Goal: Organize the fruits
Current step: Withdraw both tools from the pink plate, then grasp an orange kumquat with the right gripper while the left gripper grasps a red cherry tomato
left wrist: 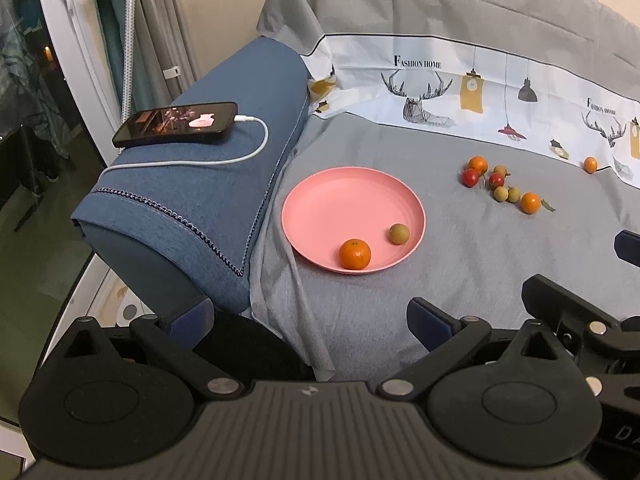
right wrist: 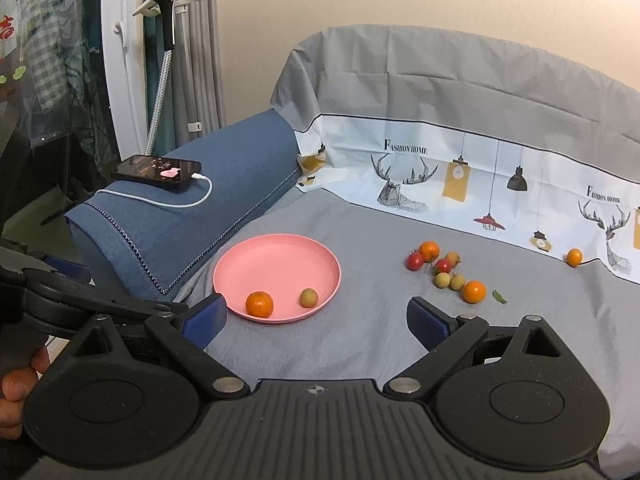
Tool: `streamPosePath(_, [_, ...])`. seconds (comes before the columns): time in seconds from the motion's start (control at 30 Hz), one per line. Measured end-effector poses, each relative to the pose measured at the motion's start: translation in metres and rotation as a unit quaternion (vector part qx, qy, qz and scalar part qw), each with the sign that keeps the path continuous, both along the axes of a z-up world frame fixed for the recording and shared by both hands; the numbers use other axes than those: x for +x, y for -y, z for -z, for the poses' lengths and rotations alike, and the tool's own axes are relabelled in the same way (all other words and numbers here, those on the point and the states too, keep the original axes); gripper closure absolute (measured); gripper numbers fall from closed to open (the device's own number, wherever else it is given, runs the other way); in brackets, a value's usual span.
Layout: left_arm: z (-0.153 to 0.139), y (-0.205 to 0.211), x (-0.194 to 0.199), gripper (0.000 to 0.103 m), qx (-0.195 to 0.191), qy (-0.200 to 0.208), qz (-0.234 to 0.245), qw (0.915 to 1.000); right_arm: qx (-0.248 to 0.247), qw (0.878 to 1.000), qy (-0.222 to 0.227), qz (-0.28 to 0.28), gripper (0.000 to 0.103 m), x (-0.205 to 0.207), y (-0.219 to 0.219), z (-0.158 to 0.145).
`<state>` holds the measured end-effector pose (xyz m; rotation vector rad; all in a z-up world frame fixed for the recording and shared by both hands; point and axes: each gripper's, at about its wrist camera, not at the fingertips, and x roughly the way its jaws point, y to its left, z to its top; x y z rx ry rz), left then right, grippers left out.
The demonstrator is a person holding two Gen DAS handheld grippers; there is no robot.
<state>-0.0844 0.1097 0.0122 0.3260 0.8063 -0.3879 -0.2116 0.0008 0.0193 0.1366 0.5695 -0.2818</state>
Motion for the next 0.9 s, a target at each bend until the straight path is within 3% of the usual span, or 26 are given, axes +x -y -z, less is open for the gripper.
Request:
streamPosePath(0.5, [0.016, 0.01, 0.015, 0.0, 0.021, -0.022, 0.002, 0.9995, 0.024, 1.0, -0.013, 0.013, 0.006, 0.01, 0.016, 0.017])
streamPosePath(0.7, [0.02, 0.027, 0.028, 0.0, 0.03, -0.034, 0.007, 0.999, 0.052, 0.997, -0.013, 0.063, 0.006, 0.009, 0.043, 0.032])
streamPosePath(0.9, [0.026, 0.071, 0.048, 0.0, 0.029, -0.054, 0.023, 0.9978, 0.072, 0.987, -0.025, 0.141, 0.006, 0.007, 0.092, 0.061])
